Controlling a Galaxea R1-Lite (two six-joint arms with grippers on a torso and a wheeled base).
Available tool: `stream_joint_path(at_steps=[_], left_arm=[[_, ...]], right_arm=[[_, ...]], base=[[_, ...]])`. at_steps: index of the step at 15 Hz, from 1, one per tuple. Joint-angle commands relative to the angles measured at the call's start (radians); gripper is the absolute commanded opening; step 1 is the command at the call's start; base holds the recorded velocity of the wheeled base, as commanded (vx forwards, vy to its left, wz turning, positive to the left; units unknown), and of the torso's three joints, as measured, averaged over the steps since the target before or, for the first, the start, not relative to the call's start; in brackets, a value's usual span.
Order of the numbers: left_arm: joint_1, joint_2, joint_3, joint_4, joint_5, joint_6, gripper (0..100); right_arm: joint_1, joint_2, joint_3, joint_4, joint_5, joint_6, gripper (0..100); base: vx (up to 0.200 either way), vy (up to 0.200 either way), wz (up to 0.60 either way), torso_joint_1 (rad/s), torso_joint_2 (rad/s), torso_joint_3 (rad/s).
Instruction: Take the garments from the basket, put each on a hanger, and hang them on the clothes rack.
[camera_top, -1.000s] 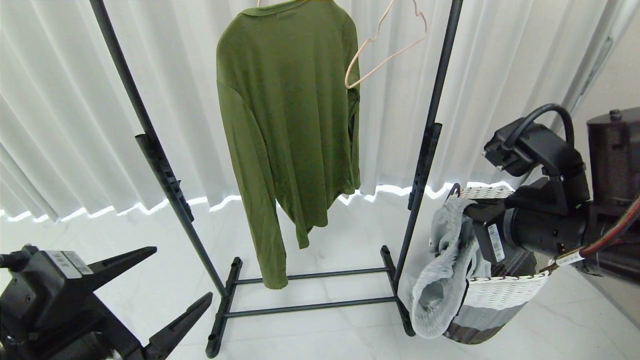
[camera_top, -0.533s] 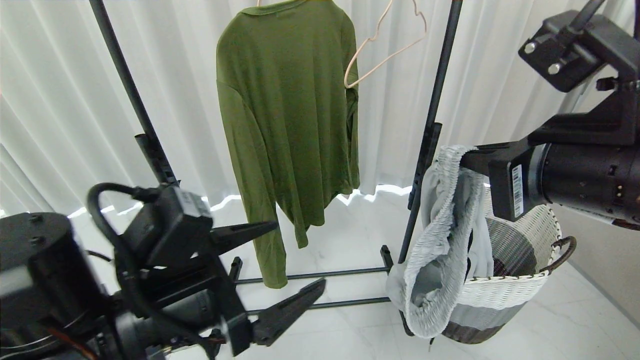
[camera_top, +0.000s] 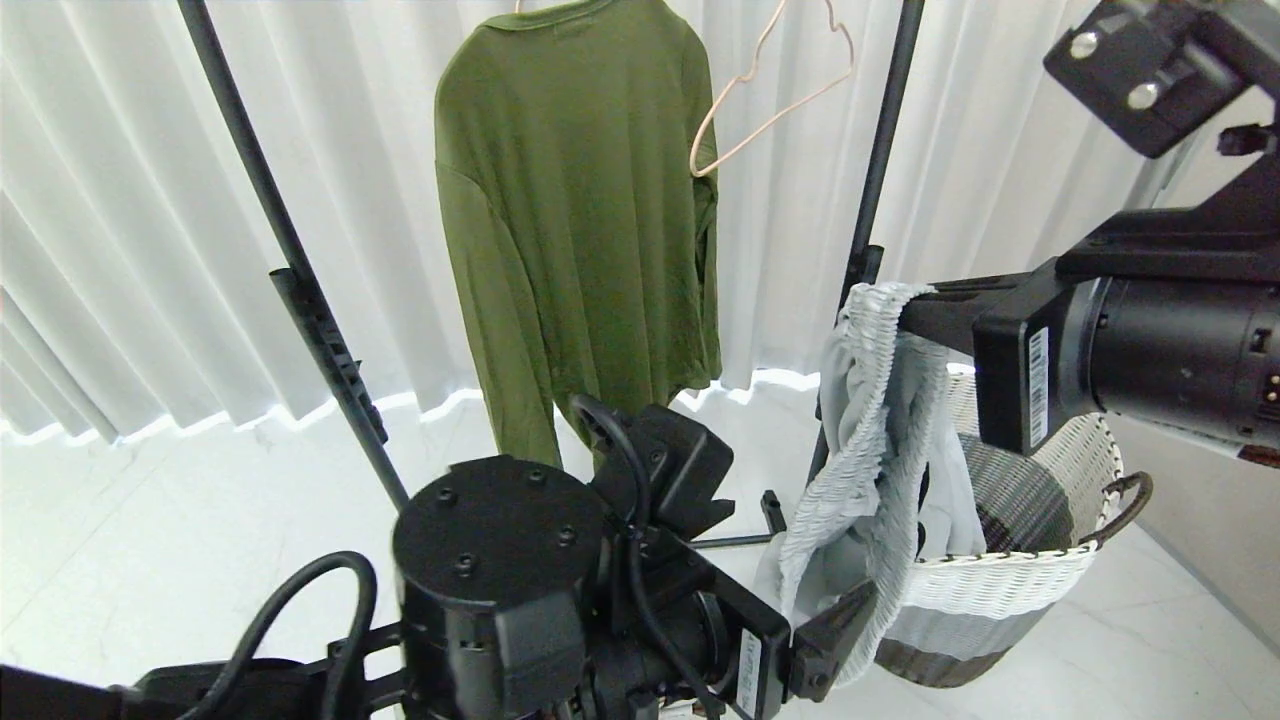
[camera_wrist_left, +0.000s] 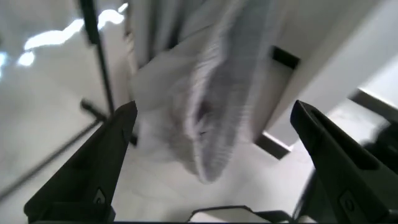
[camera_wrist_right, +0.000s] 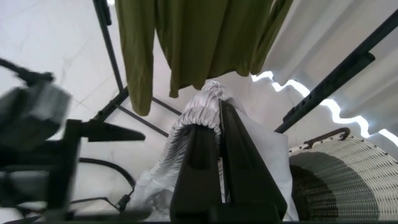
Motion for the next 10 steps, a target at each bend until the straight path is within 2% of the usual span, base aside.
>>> stream_joint_path(at_steps=[1, 3, 8, 10], left_arm=[[0.012, 0.075, -0.004, 0.001, 0.085, -0.053, 100], [0.017, 0.095, 0.015, 0.001, 0.097, -0.087, 100], [0.035, 0.113, 0.146, 0.001, 0.131, -0.087, 100], [0.038, 0.115, 0.139, 0.001, 0.154, -0.087, 100]], right_arm=[[0.008, -0.002, 0.001, 0.0, 0.0, -0.001, 0], [0.022, -0.002, 0.001, 0.0, 0.0, -0.001, 0], [0.025, -0.008, 0.001, 0.0, 0.0, -0.001, 0], [0.032, -0.007, 0.001, -0.002, 0.0, -0.001, 0]], base=[[0.0, 0.0, 0.0, 0.0, 0.0, 0.0], [0.0, 0.0, 0.0, 0.0, 0.0, 0.0], [0.0, 0.0, 0.0, 0.0, 0.0, 0.0], [0.0, 0.0, 0.0, 0.0, 0.0, 0.0]])
